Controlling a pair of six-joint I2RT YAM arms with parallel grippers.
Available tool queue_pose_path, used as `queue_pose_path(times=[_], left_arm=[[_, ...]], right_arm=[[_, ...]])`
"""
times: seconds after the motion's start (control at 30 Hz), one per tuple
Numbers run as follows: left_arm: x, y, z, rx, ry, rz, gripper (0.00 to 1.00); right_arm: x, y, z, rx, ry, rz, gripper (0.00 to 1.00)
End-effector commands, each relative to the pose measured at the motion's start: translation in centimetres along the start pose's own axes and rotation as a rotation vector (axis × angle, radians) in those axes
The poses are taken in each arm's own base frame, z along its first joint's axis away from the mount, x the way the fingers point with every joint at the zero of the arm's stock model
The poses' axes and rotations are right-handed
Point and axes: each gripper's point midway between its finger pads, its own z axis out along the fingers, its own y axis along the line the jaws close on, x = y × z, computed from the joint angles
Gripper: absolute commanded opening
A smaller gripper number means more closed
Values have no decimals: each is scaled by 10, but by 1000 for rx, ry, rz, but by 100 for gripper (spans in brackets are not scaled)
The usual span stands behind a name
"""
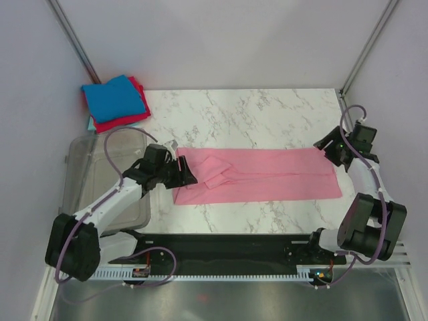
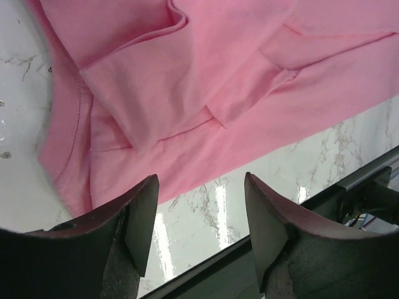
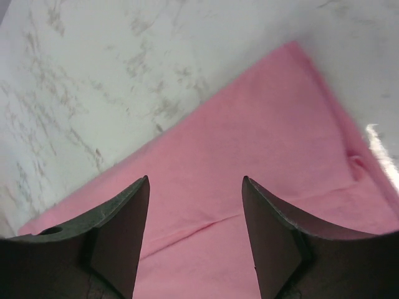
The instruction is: Fold and stack the t-shirts
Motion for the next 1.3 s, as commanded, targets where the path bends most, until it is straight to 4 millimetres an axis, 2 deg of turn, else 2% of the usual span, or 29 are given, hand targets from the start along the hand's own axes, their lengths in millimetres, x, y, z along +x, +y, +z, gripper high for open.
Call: queue_pose_path(times=[0.0, 0.1, 0.27, 0.33, 0.37, 0.4, 0.43, 0.47, 0.5, 0.53, 0.57, 0.6, 0.63, 0.67, 0.7, 0.77, 0.8, 0.83, 0.87, 0.9, 0.97, 1.03, 1.07, 1.1, 1.13, 1.17, 1.2, 1.23, 1.27], left_arm=[[-11, -3, 27, 4, -34, -58, 65], [-11, 10, 58, -63, 18, -71, 65], [-18, 35, 124, -169, 188, -94, 63], [-44, 33, 160, -177, 210, -73, 63], [-46, 38, 167, -220, 255, -71, 63], [-61, 40, 178, -242, 255, -56, 64], [-122, 18, 194, -212, 154, 2, 64], [-113, 49, 218, -278, 242, -43, 65], [-194, 14, 229, -187, 89, -12, 66], [-217, -1, 237, -98, 84, -26, 66], [-216, 26, 269, -90, 113, -79, 73], [-275, -16, 242, 9, -27, -46, 86], [-289, -28, 235, 59, -57, -72, 99], [-316, -58, 198, 112, -135, -40, 100], [-314, -57, 204, 123, -151, -27, 100], [-320, -90, 172, 178, -232, 66, 100], [-314, -103, 138, 183, -263, 101, 100], [-318, -107, 124, 155, -311, 156, 100], [-312, -115, 111, 150, -315, 180, 100], [-302, -121, 82, 147, -322, 191, 100], [-285, -124, 56, 154, -309, 173, 100], [-252, -123, 25, 167, -283, 150, 100], [-240, -124, 17, 181, -274, 149, 100], [-209, -109, 23, 168, -211, 133, 100], [-204, -120, -5, 197, -258, 155, 100], [-193, -118, -11, 206, -260, 160, 100], [-166, -101, -6, 184, -220, 144, 100], [-161, -104, -26, 196, -260, 156, 100], [-144, -91, -24, 176, -242, 145, 100]], right_arm=[[28, 44, 5, -133, 92, -111, 69], [54, 54, 11, -157, 158, -163, 69], [77, 57, -2, -180, 201, -206, 69], [80, 54, -13, -178, 206, -231, 69], [81, 53, -17, -177, 206, -237, 70], [83, 53, -20, -178, 207, -238, 70], [86, 54, -27, -190, 206, -235, 70], [88, 56, -31, -204, 208, -232, 70], [91, 58, -34, -213, 207, -226, 71], [97, 63, -39, -233, 204, -225, 71], [100, 66, -40, -243, 207, -229, 71], [103, 68, -42, -250, 213, -235, 72], [109, 72, -43, -254, 225, -254, 71], [111, 73, -44, -250, 229, -267, 72], [111, 72, -43, -237, 225, -277, 72], [109, 66, -38, -200, 213, -295, 73], [103, 67, -36, -189, 199, -302, 73], [103, 63, -30, -161, 213, -307, 73], [97, 58, -25, -122, 194, -315, 73], [93, 60, -22, -113, 185, -310, 73], [91, 54, -8, -73, 187, -303, 73], [93, 45, 6, -16, 209, -298, 73], [94, 41, 11, 7, 218, -298, 72], [98, 32, 19, 46, 233, -298, 72], [101, 31, 24, 58, 245, -302, 72], [105, 29, 27, 71, 257, -306, 71], [111, 24, 33, 99, 275, -304, 71], [117, 26, 35, 105, 290, -314, 71], [122, 25, 36, 113, 301, -313, 71]])
